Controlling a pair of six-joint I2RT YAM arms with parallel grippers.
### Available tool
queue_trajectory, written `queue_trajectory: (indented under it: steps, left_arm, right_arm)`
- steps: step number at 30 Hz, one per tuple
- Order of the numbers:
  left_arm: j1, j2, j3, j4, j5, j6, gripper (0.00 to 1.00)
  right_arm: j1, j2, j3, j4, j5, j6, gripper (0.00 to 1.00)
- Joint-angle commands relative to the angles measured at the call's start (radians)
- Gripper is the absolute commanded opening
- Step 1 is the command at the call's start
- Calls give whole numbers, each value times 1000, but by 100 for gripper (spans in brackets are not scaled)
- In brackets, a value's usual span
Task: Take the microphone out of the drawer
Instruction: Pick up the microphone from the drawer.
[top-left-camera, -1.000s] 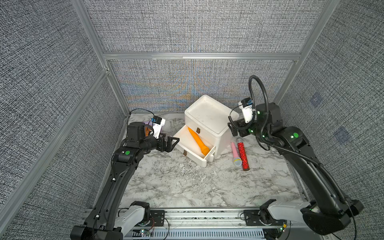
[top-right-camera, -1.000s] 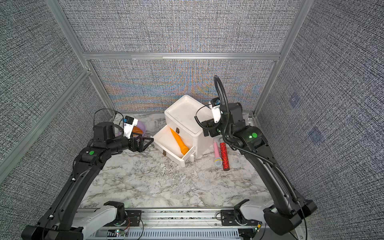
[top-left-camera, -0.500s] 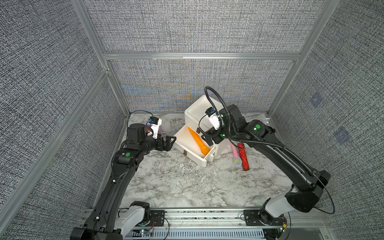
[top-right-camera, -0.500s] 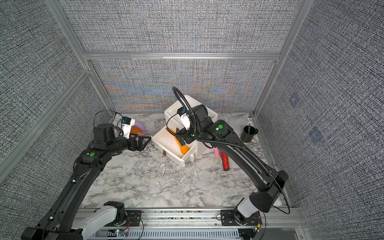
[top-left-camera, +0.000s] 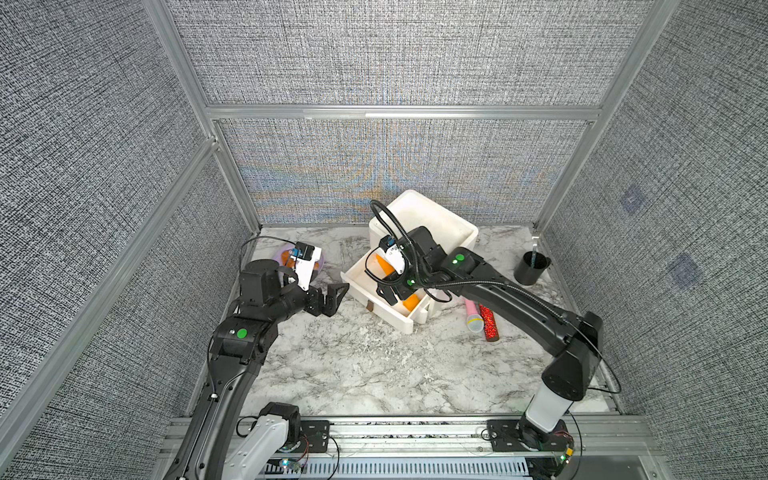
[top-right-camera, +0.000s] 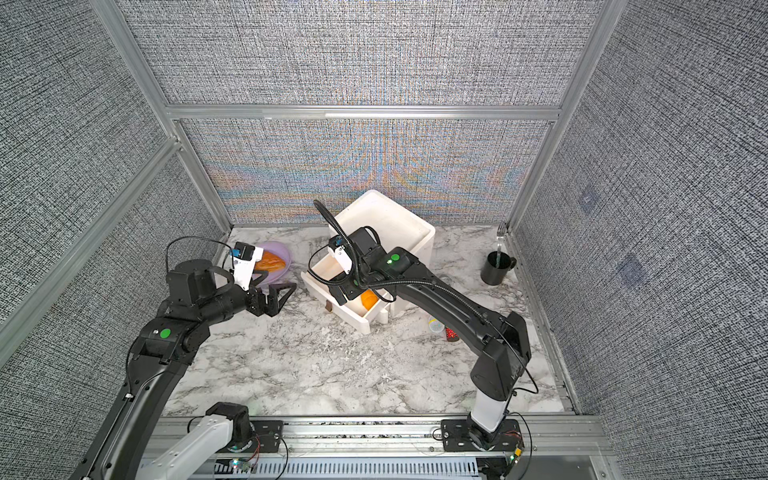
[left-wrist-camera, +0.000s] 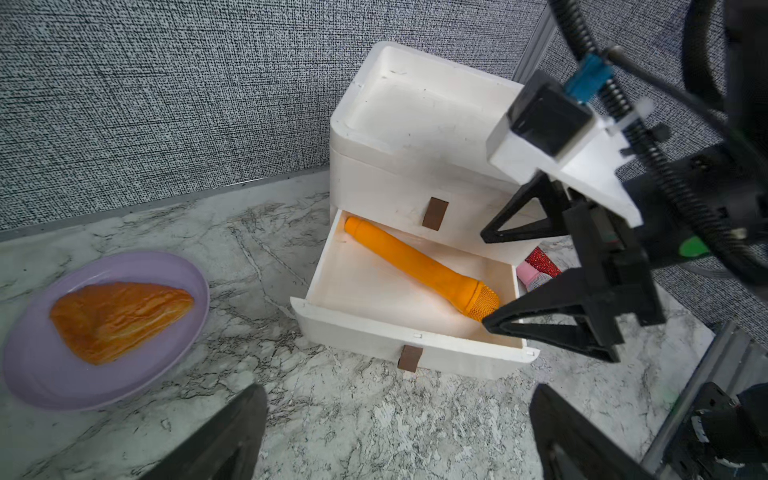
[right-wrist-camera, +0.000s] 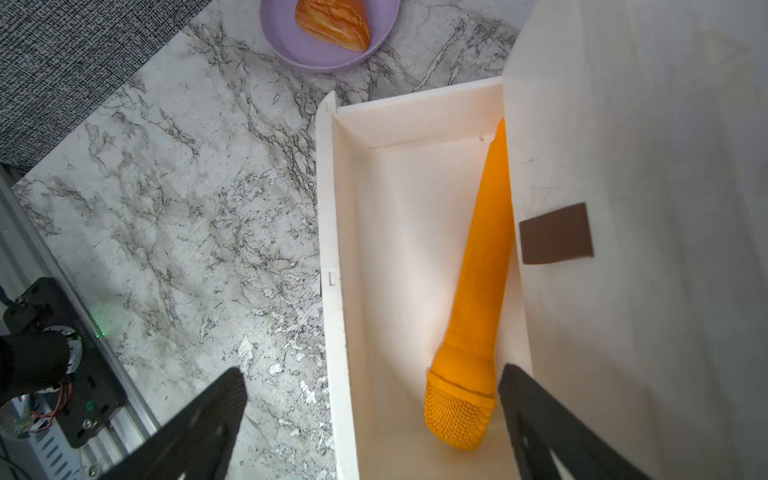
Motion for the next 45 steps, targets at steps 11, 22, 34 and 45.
queue_trajectory:
  steps: [11, 22, 34, 45]
  left_arm:
    - [2, -44, -9, 3, 39, 47, 100]
    - [3, -14, 0, 5, 57, 45, 100]
    - [6, -9, -2, 28, 67, 23, 100]
    - [5, -12, 0, 23, 75, 29, 100]
  right_arm:
    - [9, 168, 37, 101, 123, 145, 97]
    - [-6, 162, -66, 197, 177, 201, 89]
    - [-1, 215, -48, 161, 377, 204, 86]
    - [4, 254, -35, 145, 423, 208, 84]
